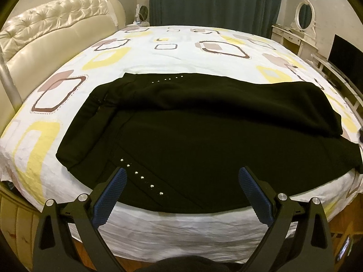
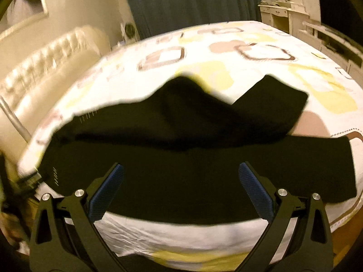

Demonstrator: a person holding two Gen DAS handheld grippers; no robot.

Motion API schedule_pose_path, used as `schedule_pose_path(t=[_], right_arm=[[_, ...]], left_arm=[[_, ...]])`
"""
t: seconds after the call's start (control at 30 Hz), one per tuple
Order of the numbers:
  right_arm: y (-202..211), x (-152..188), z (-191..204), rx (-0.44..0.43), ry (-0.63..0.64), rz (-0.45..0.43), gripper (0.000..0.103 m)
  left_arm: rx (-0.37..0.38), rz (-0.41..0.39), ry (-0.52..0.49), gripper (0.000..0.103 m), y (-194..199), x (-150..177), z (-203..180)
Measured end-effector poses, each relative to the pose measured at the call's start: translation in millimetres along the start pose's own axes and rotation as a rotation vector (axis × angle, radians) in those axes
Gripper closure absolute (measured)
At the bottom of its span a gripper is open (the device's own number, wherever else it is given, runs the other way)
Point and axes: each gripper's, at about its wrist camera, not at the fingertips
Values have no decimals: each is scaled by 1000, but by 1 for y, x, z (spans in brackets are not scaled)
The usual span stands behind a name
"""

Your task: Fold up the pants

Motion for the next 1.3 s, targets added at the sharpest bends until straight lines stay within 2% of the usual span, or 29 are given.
schedule_pose_path(t=[0.1, 0.2, 0.3, 0.43, 0.53, 0.6, 0.63, 0.67, 0.7, 0.73, 0.77, 0.83, 0.9, 1.0, 1.07, 1.23, 1.3], right_arm=[[22, -21, -69, -34, -81, -36, 2], [31, -31, -149, 13, -171, -32, 2], [19, -31, -227, 102, -256, 38, 2], [-11, -20, -291, 131, -364, 118, 2], [-33, -14, -307, 141, -370, 153, 4], [-47, -12, -307, 134, -350, 187, 19], [-49, -12, -308, 152, -326, 192, 23], [-51, -12, -302, 162, -286, 196, 38], [-52, -14, -300, 154, -263, 202, 61], [-53, -13, -296, 139, -246, 217, 72], [-55, -13, -296, 112, -246, 228, 80], [-55, -15, -297, 116, -226, 231, 94], [-49, -22, -298, 93, -222, 208, 96], [-31, -39, -302, 114, -211, 127, 97], [-28, -46, -304, 130, -209, 104, 97], [-71, -34, -309, 220, -184, 209, 97], [-73, -33, -311, 220, -216, 201, 94]], left_arm=[[-1, 1, -12, 5, -1, 0, -2], [4, 8, -9, 5, -2, 1, -1], [-1, 15, -2, 5, -5, 1, -1], [-31, 31, -2, 5, -13, 4, 1], [-55, 60, 22, 5, -21, 7, 6], [-72, 74, 35, 5, -24, 10, 10], [-79, 78, 38, 5, -25, 10, 11], [-86, 81, 41, 5, -26, 11, 13], [-95, 86, 44, 5, -27, 11, 15], [-100, 89, 45, 5, -28, 10, 16], [-106, 91, 46, 5, -29, 10, 17], [-115, 91, 49, 5, -31, 7, 18], [-114, 86, 60, 5, -32, 2, 20], [-118, 66, 62, 5, -30, -6, 20], [-120, 50, 57, 5, -29, -11, 20], [-127, 28, 56, 5, -30, -20, 29], [-122, 40, 64, 5, -32, -22, 39]])
Point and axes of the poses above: each gripper's, at about its wrist camera, not at the fingertips, and y roughly against the way its jaws point, z to its left, x to its underside, and after that the axes turned 7 degrees about x, right-handed
